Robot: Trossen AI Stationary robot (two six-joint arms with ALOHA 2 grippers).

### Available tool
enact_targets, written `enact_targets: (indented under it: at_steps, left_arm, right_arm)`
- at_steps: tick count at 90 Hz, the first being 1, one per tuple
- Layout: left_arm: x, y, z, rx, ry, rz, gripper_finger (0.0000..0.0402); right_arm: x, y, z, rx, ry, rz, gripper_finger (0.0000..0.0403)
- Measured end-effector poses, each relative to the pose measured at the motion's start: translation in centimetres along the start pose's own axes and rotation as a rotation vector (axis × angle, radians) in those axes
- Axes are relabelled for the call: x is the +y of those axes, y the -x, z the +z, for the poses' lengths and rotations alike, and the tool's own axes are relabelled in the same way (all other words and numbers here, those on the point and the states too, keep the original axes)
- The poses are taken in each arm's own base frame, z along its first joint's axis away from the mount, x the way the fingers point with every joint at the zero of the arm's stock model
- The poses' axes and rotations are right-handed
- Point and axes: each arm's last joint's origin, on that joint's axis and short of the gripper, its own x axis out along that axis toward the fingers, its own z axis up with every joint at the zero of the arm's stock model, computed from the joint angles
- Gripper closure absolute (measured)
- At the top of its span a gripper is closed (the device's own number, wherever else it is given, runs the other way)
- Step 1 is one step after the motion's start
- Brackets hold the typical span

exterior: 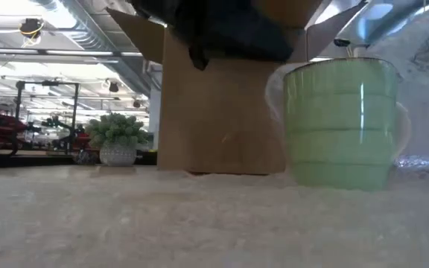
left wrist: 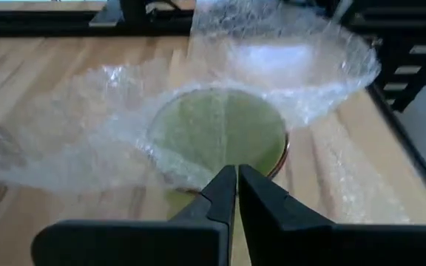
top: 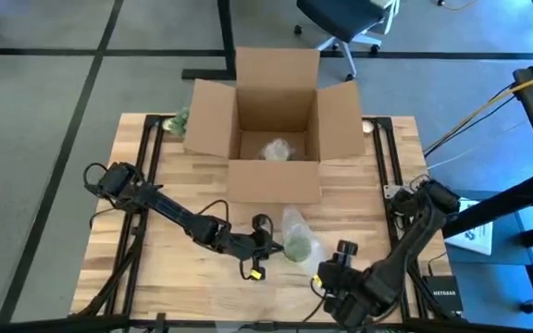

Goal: Wrap mug
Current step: Wrap the green mug with bubble wrap

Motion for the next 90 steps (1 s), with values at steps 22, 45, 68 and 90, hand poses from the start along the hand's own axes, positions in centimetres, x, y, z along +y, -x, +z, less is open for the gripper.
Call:
enact_targets:
  at_steps: [22, 45, 68, 90]
  left_arm:
    - [0.4, 0.1, -0.5, 0.041, -0.030, 0.106, 0.0402]
    - [1.6, -0.3, -0.4, 0.054, -0.055, 0.134, 0.0402]
    - [3.4, -1.0, 0.0, 0.056, -0.042, 0.162, 0.0402]
    - [2.8, -1.2, 1.0, -0.027, -0.024, -0.037, 0.0402]
  right_arm:
    - [-1.0, -2.3, 2.1, -0.184, -0.092, -0.068, 0.0237]
    - [-4.1, -3.4, 5.5, -0.082, -0.075, -0.057, 0.0237]
    - [-5.1, -7.2, 6.1, -0.024, -0.074, 0.049, 0.0237]
    - [-4.8, -8.1, 5.8, -0.063, -0.067, 0.074, 0.0237]
